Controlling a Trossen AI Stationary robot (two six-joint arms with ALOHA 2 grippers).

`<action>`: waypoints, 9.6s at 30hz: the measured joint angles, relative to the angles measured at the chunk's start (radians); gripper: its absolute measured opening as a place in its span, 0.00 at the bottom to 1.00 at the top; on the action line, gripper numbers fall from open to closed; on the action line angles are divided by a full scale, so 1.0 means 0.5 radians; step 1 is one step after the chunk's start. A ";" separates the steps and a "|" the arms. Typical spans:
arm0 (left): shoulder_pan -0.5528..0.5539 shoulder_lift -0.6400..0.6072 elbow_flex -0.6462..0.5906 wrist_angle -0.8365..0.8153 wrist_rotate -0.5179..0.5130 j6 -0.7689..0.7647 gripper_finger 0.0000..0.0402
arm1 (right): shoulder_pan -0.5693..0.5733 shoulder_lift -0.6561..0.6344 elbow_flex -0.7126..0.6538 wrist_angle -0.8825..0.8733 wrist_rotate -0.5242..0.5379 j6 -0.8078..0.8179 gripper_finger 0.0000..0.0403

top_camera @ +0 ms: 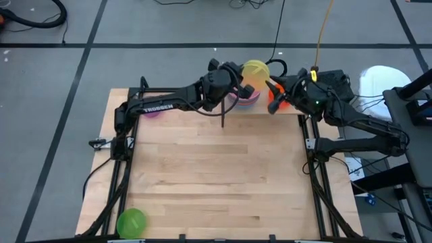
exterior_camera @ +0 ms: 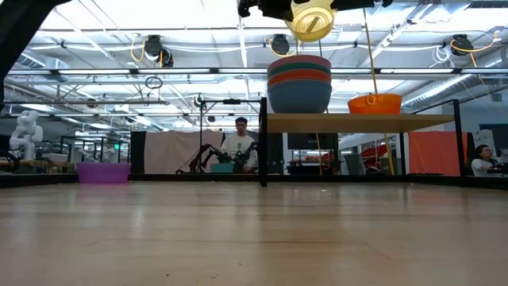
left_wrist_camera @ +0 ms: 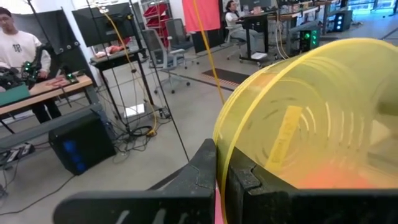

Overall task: Place and stack bowls onto a shelf
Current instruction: Stack the yellow bowl on the shelf, then stack the green bowl on the shelf

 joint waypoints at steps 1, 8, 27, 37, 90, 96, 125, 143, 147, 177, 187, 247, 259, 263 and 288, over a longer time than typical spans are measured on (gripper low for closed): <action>-0.007 -0.001 0.000 -0.005 0.000 -0.004 0.00 | 0.001 -0.001 0.000 0.001 0.001 -0.004 0.24; -0.057 -0.002 0.000 -0.026 -0.031 -0.011 0.00 | -0.009 -0.001 0.001 0.029 0.090 -0.011 0.24; -0.105 -0.002 0.000 -0.049 -0.053 -0.052 0.04 | -0.023 0.001 0.001 0.037 0.150 -0.115 0.01; -0.117 -0.015 -0.001 0.031 0.002 -0.012 0.19 | -0.023 -0.001 0.001 0.038 0.120 -0.167 0.00; -0.383 -0.473 -0.001 -0.316 0.003 0.121 0.21 | -0.597 0.110 0.877 -1.974 -0.348 0.216 0.00; -0.402 -0.590 0.004 -0.389 -0.006 0.029 0.21 | -0.859 0.276 0.877 -1.975 -0.495 0.076 0.00; -0.604 -0.822 0.000 -0.661 -0.161 0.047 0.15 | -1.466 0.889 0.876 -2.028 -1.110 -0.373 0.00; -0.604 -0.822 0.000 -0.661 -0.161 0.032 0.15 | -1.472 0.974 0.876 -2.026 -1.109 -0.700 0.05; -0.604 -0.822 0.000 -0.684 -0.252 0.060 0.15 | -1.472 0.962 0.876 -1.990 -1.108 -0.750 0.13; -0.915 -0.866 -0.052 -2.806 0.507 -2.344 0.15 | -1.253 0.198 0.874 -1.546 -1.138 -0.610 0.24; -1.189 -0.865 -0.199 -2.808 1.132 -2.229 0.15 | -1.238 0.224 0.874 -1.521 -1.327 -0.454 0.24; -2.591 -0.724 -1.963 -1.240 1.327 -4.975 0.15 | -0.767 0.078 0.874 -1.166 -2.107 -0.099 0.24; -2.496 -0.557 -1.963 -1.163 1.469 -4.966 0.15 | -0.767 0.078 0.874 -1.166 -2.107 -0.100 0.24; -2.496 -0.476 -1.963 -1.100 1.605 -4.988 0.15 | -0.767 0.078 0.874 -1.166 -2.107 -0.102 0.24; -2.499 -0.541 -1.962 -1.118 1.641 -4.936 0.15 | -0.767 0.079 0.874 -1.166 -2.107 -0.107 0.24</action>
